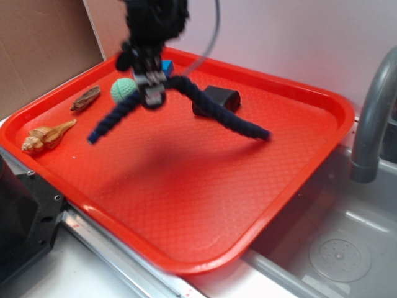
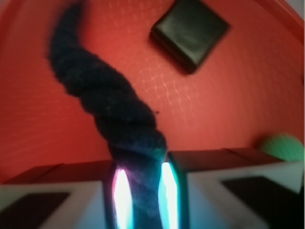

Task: Grab the blue rope.

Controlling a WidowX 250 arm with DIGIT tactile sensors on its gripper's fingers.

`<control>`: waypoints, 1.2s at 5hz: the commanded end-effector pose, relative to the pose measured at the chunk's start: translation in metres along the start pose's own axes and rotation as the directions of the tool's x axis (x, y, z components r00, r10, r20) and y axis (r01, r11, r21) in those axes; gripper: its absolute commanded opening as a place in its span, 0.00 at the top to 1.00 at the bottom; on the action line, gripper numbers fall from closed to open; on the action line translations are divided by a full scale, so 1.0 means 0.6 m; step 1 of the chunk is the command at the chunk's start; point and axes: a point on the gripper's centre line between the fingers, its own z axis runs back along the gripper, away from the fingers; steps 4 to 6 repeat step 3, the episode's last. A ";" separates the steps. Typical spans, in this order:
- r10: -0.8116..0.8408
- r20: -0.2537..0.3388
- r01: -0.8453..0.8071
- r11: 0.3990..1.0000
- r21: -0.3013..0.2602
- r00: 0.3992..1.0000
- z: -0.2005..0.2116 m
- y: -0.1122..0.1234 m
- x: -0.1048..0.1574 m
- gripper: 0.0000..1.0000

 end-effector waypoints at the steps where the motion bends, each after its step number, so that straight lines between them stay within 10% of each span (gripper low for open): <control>1: 0.104 0.109 -0.109 0.993 0.050 0.989 0.180 -0.028 -0.063 1.00; 6: 0.274 0.152 -0.276 0.961 -0.011 0.950 0.294 -0.012 -0.110 1.00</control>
